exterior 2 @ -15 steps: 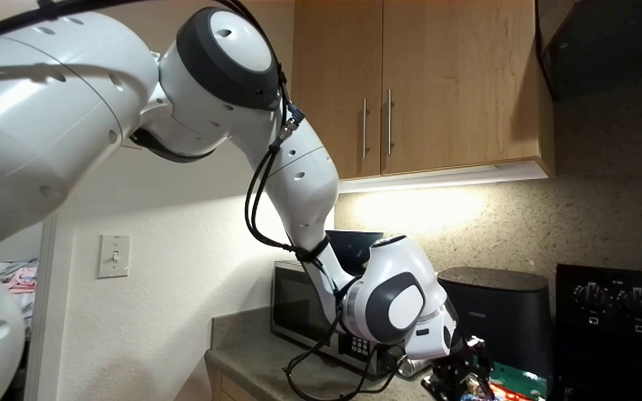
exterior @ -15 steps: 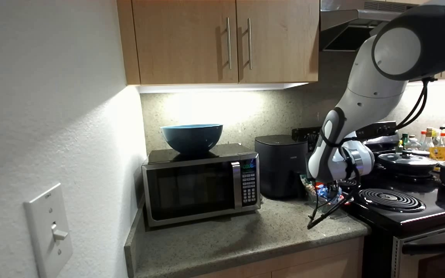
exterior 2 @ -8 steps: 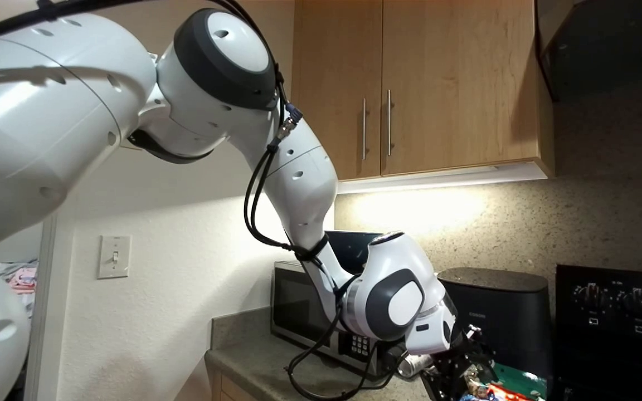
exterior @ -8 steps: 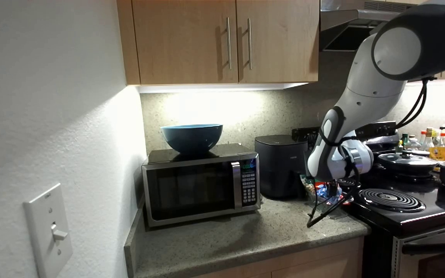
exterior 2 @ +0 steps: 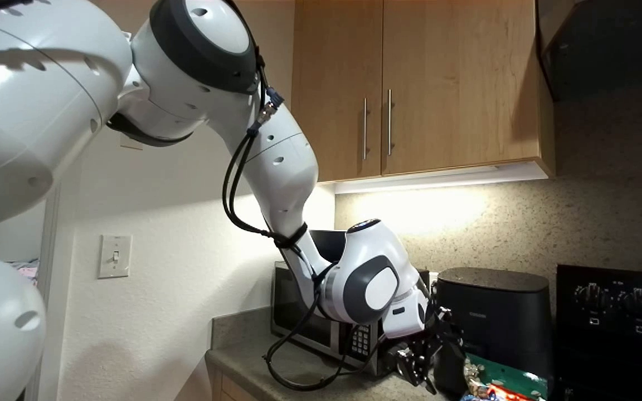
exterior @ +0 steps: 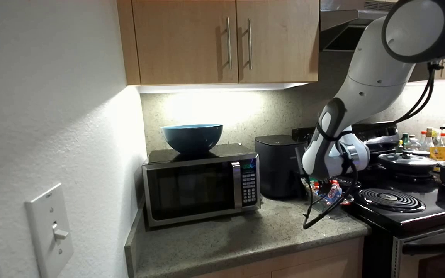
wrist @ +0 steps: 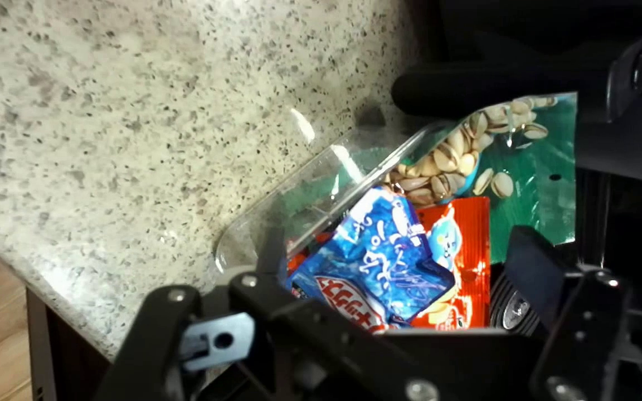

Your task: Pick up the sachets from the countertop and put them in the plastic bowl.

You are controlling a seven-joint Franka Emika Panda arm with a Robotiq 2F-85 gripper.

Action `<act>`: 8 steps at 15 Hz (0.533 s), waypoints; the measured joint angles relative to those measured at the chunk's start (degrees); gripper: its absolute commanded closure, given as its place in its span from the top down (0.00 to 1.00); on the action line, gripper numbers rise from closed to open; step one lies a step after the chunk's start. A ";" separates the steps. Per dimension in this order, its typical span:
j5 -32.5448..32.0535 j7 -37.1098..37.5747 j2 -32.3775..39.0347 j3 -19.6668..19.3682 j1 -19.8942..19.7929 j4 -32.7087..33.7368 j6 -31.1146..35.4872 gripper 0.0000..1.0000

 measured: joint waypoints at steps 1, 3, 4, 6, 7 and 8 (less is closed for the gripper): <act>0.00 0.00 0.05 0.05 0.03 0.05 -0.01 1.00; 0.00 0.00 0.36 0.04 -0.22 0.25 -0.01 1.00; 0.00 0.00 0.39 0.04 -0.26 0.25 -0.01 1.00; 0.00 0.00 0.41 0.04 -0.26 0.28 -0.01 1.00; 0.00 0.00 0.41 0.05 -0.26 0.28 -0.01 1.00; 0.00 0.00 0.41 0.05 -0.26 0.28 -0.01 1.00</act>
